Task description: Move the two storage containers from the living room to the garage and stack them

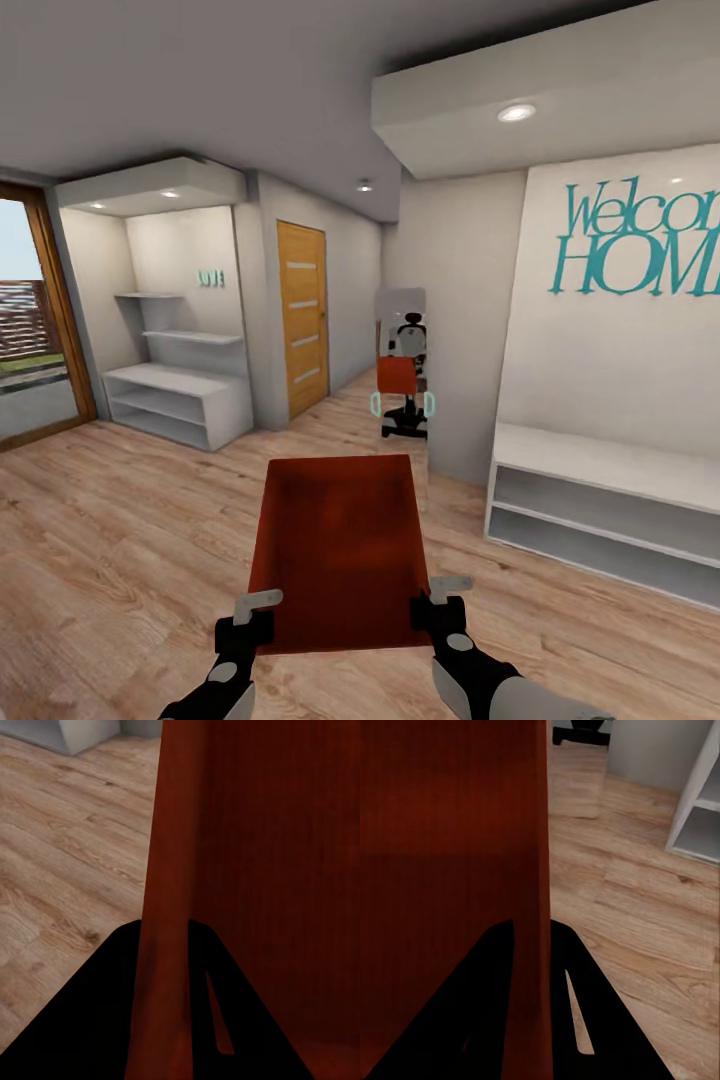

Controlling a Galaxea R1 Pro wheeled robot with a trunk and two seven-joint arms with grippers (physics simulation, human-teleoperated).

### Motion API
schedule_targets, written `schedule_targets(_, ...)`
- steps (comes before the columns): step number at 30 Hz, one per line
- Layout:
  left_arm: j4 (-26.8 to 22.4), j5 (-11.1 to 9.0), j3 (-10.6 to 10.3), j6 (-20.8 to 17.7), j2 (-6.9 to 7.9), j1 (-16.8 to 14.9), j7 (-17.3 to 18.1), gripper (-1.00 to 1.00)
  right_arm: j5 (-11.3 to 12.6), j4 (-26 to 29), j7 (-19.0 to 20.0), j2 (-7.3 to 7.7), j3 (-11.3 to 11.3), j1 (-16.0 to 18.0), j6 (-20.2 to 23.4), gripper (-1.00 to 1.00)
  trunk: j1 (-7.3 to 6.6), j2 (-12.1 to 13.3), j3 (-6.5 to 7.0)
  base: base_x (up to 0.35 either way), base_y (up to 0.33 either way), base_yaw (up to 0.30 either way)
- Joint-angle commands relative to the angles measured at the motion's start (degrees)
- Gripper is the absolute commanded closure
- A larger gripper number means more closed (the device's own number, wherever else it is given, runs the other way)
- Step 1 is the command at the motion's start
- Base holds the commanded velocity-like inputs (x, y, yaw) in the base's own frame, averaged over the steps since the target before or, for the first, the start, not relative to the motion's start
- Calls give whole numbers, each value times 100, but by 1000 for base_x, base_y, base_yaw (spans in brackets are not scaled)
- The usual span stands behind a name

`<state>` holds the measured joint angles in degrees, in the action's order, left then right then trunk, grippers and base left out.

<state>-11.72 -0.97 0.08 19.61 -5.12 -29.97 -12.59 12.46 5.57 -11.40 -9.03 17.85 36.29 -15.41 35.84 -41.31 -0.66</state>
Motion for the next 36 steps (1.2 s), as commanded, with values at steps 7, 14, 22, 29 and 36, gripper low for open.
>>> schedule_targets(7,-13,106,168,-10,-6,-9,2,100,37,-4,24,-2,-79,1,3,100,5,-6,-7,323,0,4)
schedule_targets(14,-14,106,168,-10,-7,-9,2,100,37,-4,16,-10,-79,2,3,100,5,-6,-7,323,0,0)
schedule_targets(22,-6,106,168,-10,-6,-9,3,100,34,-4,17,-9,-79,4,3,100,5,-6,-7,323,0,0)
schedule_targets(29,-8,106,168,-10,-6,-9,3,100,2,-4,-23,-19,-76,2,3,100,5,-6,-7,323,0,0)
schedule_targets(36,-9,106,170,-10,-6,-9,2,100,-14,-4,-23,-20,-76,3,3,100,5,-6,-7,323,0,0)
